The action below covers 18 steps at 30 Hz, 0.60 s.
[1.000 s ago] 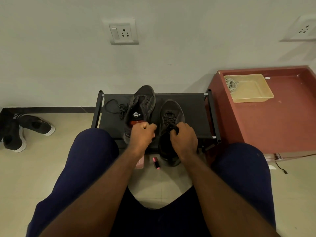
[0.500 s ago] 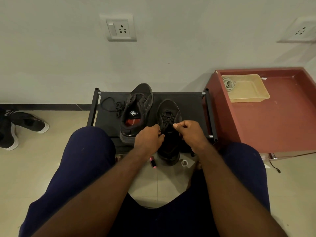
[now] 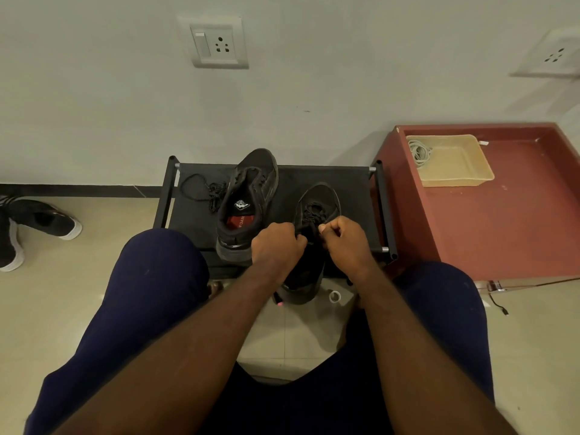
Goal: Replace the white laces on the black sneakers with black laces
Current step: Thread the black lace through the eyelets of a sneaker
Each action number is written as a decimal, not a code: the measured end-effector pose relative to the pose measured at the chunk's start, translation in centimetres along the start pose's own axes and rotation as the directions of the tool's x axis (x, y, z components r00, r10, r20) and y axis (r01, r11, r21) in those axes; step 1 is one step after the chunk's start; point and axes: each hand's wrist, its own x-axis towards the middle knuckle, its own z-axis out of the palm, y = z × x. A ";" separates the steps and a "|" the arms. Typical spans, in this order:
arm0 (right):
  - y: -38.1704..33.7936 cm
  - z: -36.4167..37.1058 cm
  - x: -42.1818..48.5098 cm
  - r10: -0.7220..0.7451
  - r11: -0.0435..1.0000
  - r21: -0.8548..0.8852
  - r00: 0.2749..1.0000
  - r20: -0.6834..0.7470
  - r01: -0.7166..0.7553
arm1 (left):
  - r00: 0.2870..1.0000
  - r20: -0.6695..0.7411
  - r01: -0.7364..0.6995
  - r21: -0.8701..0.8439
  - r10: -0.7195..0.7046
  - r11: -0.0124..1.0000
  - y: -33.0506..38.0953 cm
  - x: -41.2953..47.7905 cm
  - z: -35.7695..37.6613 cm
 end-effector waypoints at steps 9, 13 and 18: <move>-0.6 -0.4 2.1 -0.118 0.986 -0.105 0.987 0.105 0.129 | 0.980 0.037 -0.194 0.006 0.193 0.981 -1.4 0.6 0.4; -1.6 -0.3 2.7 -0.226 0.909 -0.318 0.960 0.164 0.268 | 0.977 0.047 -0.210 -0.014 0.210 0.978 -1.6 0.3 0.6; -1.1 0.0 3.1 -0.138 0.948 -0.265 0.977 0.163 0.178 | 0.972 0.060 -0.226 -0.001 0.225 0.974 -1.6 -0.3 1.1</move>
